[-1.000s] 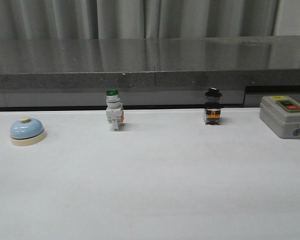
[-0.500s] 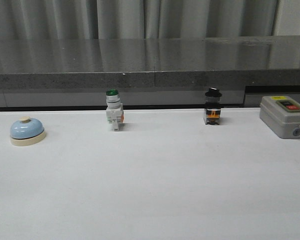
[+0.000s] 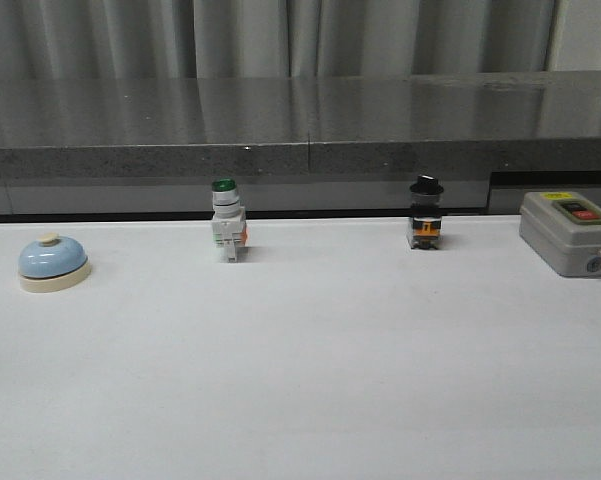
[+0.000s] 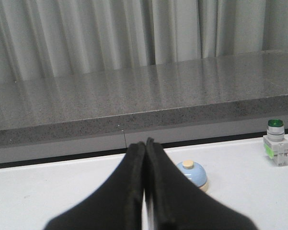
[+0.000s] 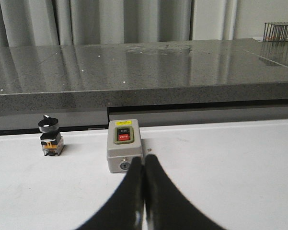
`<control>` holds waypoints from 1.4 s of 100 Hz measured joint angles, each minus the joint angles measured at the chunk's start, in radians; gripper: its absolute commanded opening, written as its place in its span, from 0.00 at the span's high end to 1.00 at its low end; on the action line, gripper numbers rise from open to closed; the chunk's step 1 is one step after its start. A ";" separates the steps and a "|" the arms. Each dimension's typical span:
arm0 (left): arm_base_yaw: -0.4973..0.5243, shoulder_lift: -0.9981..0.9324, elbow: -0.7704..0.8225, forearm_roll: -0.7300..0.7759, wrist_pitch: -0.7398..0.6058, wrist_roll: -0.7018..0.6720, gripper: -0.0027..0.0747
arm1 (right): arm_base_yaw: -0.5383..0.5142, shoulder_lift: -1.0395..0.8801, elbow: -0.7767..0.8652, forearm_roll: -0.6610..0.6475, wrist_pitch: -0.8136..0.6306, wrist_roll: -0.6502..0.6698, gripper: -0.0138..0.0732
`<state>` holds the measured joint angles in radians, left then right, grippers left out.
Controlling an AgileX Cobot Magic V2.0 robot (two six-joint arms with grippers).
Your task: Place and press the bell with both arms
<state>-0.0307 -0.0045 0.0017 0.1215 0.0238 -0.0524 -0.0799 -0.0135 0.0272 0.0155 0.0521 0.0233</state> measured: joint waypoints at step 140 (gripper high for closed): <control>0.000 1.249 -0.932 -0.169 0.576 0.034 0.14 | 0.000 0.000 0.000 0.000 0.000 0.000 0.91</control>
<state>-0.0307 1.2441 -0.9303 -0.0476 0.6001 -0.0184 -0.0799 -0.0135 0.0272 0.0155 0.0521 0.0233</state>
